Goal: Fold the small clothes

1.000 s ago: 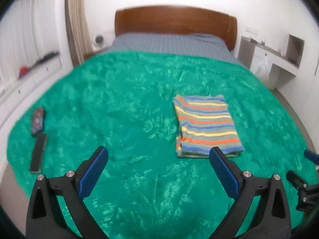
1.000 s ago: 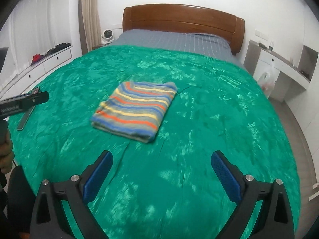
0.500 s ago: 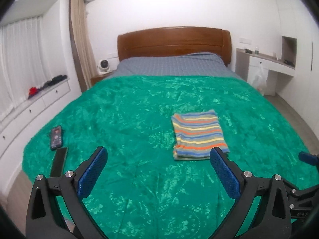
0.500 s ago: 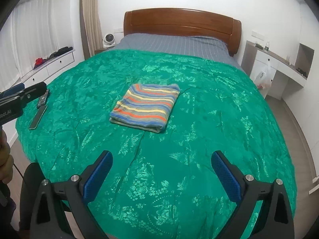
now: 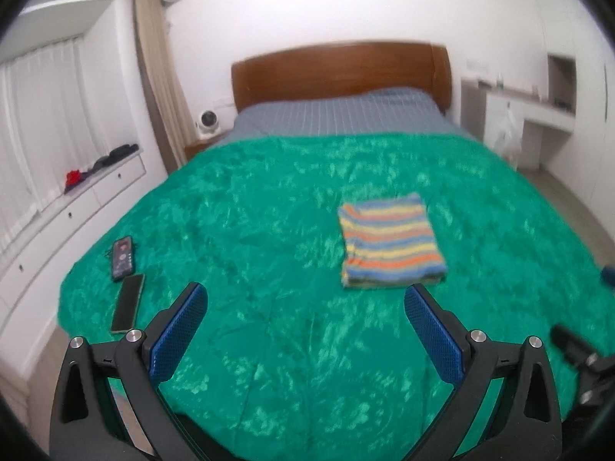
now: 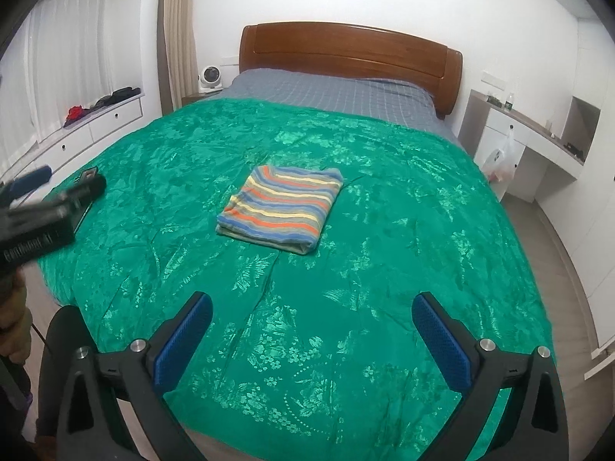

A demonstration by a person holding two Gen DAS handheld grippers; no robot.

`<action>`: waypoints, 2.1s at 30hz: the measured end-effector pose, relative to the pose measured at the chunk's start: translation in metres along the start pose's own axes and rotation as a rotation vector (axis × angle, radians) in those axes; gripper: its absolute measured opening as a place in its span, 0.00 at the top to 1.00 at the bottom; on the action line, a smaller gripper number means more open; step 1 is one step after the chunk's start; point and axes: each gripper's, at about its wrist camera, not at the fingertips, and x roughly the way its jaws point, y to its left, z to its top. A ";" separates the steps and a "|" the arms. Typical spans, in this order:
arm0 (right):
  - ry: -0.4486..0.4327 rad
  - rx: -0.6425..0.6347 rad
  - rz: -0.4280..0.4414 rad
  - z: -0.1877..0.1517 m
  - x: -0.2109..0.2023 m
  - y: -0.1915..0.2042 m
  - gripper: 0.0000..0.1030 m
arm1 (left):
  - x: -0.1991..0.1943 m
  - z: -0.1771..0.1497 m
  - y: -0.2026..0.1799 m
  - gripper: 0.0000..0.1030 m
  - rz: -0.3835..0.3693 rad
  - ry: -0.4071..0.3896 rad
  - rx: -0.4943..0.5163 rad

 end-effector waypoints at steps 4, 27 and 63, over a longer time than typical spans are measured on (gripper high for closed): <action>0.009 -0.003 -0.040 0.000 -0.007 0.002 0.00 | -0.001 -0.009 -0.006 0.00 -0.001 0.026 0.029; 0.061 -0.031 -0.104 -0.010 -0.004 0.005 0.01 | -0.007 -0.018 -0.017 0.00 -0.147 0.083 0.022; 0.060 0.042 0.062 0.004 -0.039 0.007 0.01 | -0.037 -0.017 0.001 0.00 -0.091 0.152 -0.004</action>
